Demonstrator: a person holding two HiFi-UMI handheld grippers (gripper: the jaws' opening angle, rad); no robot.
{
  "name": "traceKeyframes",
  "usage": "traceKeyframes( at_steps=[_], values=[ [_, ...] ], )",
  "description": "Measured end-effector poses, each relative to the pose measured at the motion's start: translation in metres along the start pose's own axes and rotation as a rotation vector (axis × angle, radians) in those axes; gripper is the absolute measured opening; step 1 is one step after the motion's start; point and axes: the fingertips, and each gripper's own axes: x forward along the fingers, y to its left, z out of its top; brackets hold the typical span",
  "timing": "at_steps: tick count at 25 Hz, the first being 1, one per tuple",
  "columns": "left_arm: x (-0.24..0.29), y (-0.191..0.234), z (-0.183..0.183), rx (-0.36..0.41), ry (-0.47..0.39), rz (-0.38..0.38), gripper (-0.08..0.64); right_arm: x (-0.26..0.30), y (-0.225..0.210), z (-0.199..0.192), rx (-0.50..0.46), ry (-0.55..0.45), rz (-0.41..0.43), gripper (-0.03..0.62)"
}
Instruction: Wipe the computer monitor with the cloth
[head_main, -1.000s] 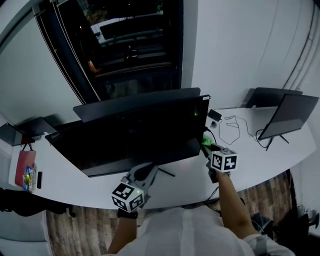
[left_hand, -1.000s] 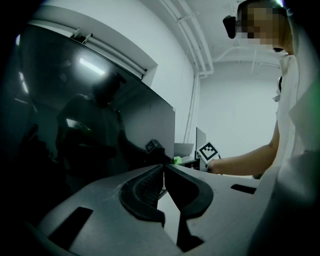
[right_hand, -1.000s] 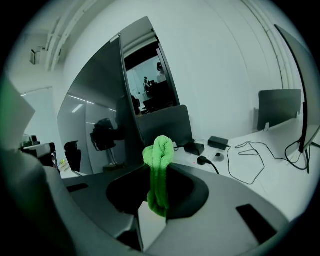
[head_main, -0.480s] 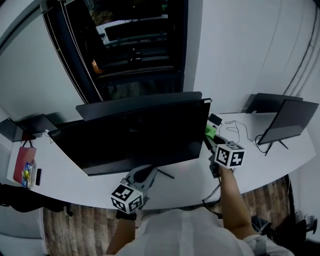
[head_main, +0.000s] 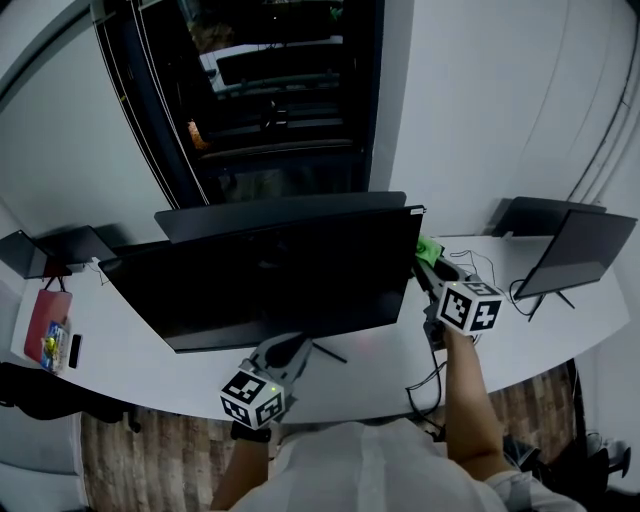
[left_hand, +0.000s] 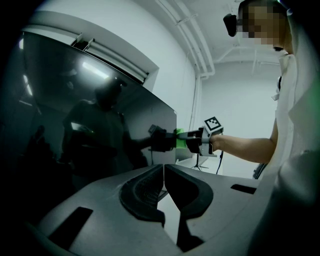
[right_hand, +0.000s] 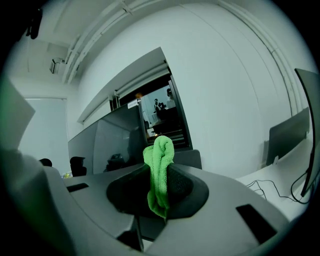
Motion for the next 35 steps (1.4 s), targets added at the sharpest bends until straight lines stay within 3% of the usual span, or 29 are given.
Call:
traceKeyframes(
  at_steps=[25,31,35],
  values=[
    [-0.017,0.012,-0.001,-0.013,-0.026,0.022,0.021,-0.022,0.023,0.087,-0.034,-0.229,-0.002,0.067],
    [-0.028,0.019,-0.001,-0.017,-0.028,0.033,0.021,-0.04,0.031,0.11,-0.031,-0.367,-0.019,0.068],
    [-0.04,0.027,0.0,-0.021,-0.035,0.048,0.021,-0.059,0.045,0.134,-0.034,-0.476,0.013,0.069]
  ],
)
